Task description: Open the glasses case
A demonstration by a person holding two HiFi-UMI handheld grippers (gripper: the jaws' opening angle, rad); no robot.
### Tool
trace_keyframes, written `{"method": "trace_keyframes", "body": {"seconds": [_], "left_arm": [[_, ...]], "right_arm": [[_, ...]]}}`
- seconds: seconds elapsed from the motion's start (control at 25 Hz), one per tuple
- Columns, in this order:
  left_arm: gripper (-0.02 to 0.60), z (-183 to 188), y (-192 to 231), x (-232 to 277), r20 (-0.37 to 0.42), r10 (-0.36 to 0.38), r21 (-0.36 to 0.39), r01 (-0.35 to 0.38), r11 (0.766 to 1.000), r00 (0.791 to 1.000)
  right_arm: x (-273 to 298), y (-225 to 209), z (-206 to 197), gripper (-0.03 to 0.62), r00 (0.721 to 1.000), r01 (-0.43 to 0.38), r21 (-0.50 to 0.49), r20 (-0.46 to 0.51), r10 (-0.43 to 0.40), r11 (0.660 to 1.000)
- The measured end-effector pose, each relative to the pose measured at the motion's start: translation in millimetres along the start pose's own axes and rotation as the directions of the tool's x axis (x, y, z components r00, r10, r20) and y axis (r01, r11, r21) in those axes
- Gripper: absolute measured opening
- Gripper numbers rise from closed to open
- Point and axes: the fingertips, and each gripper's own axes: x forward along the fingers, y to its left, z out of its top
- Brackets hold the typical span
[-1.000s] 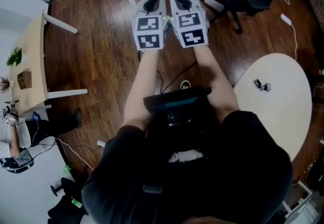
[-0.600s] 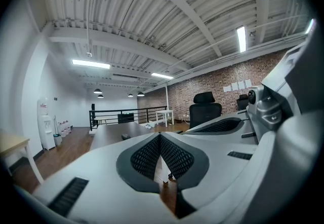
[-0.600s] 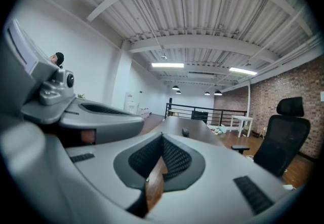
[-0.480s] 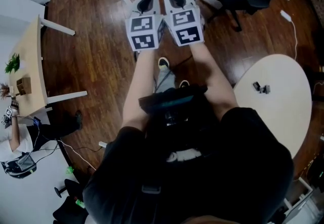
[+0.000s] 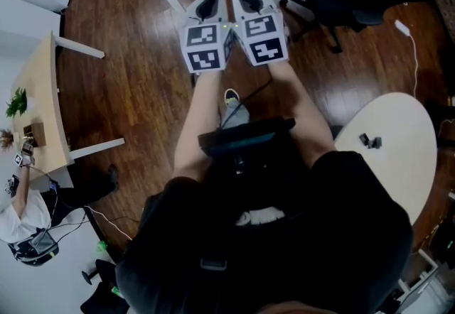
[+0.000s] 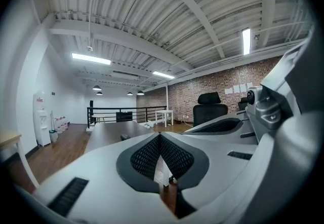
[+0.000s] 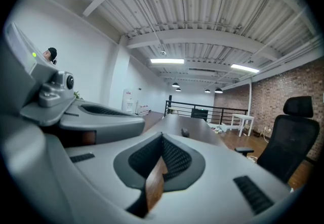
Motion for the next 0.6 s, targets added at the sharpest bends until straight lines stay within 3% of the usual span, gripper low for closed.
{"method": "trace_keyframes", "body": {"seconds": [0.6], "left_arm": [[-0.005,12,94,85,-0.001,-0.002,-0.012,0.002,1.0,1.0]], "right_arm": [[122,-12,32,0.005,1.0,0.002,-0.014,-0.012,-0.002,1.0]]}}
